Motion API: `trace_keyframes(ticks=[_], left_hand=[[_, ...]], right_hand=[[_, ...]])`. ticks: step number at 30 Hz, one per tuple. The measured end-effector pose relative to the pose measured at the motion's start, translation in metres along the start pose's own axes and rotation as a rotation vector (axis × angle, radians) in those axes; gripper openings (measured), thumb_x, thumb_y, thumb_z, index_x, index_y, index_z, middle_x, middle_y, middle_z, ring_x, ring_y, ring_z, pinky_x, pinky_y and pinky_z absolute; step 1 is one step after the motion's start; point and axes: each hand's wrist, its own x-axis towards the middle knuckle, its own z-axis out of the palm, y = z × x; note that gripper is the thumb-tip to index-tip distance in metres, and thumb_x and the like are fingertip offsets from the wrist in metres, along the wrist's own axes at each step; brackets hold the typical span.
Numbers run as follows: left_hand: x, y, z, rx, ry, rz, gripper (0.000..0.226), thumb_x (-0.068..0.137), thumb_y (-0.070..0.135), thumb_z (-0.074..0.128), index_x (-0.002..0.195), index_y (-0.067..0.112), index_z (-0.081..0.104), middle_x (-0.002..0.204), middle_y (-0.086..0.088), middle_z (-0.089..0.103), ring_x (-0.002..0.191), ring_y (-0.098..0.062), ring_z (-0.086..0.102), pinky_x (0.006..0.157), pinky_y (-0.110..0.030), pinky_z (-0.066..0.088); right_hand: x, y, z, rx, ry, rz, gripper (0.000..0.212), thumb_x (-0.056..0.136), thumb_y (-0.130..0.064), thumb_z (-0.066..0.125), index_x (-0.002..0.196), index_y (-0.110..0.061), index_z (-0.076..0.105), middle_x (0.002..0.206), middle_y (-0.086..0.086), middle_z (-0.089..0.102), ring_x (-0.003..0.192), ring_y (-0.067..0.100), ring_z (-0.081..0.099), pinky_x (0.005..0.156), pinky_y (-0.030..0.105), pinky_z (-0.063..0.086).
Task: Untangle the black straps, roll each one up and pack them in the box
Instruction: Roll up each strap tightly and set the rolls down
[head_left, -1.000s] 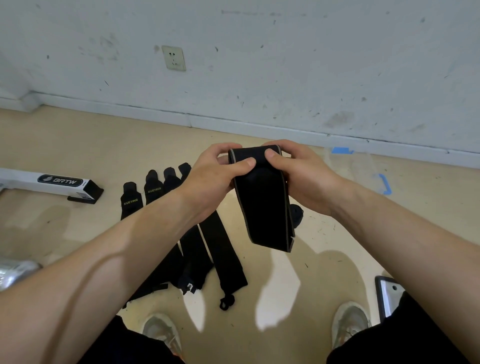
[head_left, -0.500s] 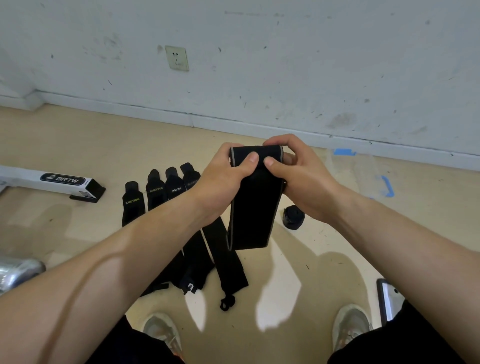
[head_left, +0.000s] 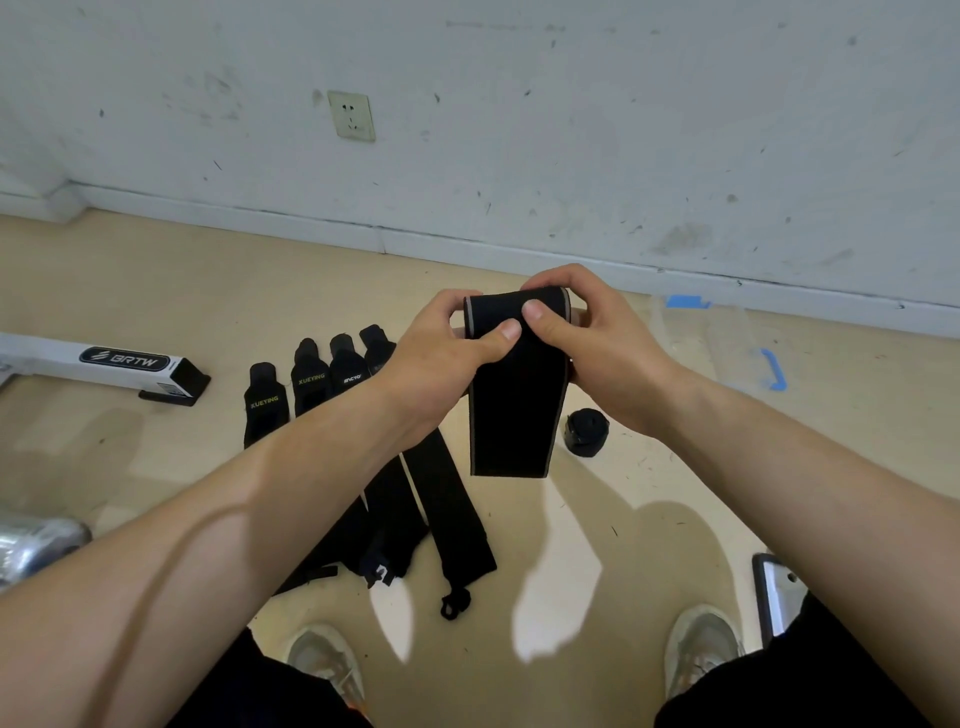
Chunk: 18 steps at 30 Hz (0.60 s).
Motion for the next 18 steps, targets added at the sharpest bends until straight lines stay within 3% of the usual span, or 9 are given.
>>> trace_keyframes(ticks=[2, 7, 11, 18], left_hand=[[0.001, -0.002, -0.001, -0.016, -0.008, -0.041, 0.050, 0.088, 0.026, 0.079, 0.131, 0.012, 0.060, 0.117, -0.013, 0.074, 0.110, -0.030, 0.073, 0.102, -0.049, 0.056], [0.001, 0.002, -0.001, -0.076, -0.104, -0.056, 0.034, 0.100, 0.014, 0.064, 0.131, 0.003, 0.064, 0.127, -0.020, 0.070, 0.117, -0.034, 0.070, 0.108, -0.052, 0.051], [-0.003, 0.010, 0.003, -0.114, -0.197, -0.082, 0.043, 0.105, 0.037, 0.052, 0.131, 0.006, 0.068, 0.131, -0.020, 0.068, 0.123, -0.034, 0.066, 0.108, -0.046, 0.052], [-0.001, 0.015, -0.002, -0.192, -0.049, 0.000, 0.040, 0.106, 0.029, 0.054, 0.127, -0.004, 0.065, 0.121, -0.025, 0.072, 0.113, -0.038, 0.071, 0.102, -0.050, 0.055]], right_hand=[[0.000, 0.000, -0.001, -0.019, 0.002, -0.009, 0.013, 0.101, -0.016, 0.062, 0.113, -0.019, 0.060, 0.083, 0.004, 0.065, 0.075, 0.018, 0.064, 0.067, 0.030, 0.054], [0.000, -0.001, -0.003, -0.076, 0.014, -0.026, 0.017, 0.098, -0.015, 0.066, 0.106, -0.029, 0.062, 0.100, 0.012, 0.066, 0.081, 0.022, 0.067, 0.071, 0.035, 0.057], [-0.002, -0.001, 0.000, -0.127, 0.023, -0.050, 0.021, 0.095, -0.015, 0.070, 0.105, -0.031, 0.061, 0.110, 0.017, 0.067, 0.097, 0.029, 0.070, 0.079, 0.042, 0.061], [-0.011, 0.002, 0.008, 0.011, 0.033, 0.108, 0.051, 0.088, -0.023, 0.079, 0.125, -0.024, 0.045, 0.099, 0.003, 0.077, 0.084, 0.016, 0.077, 0.066, 0.023, 0.058]])
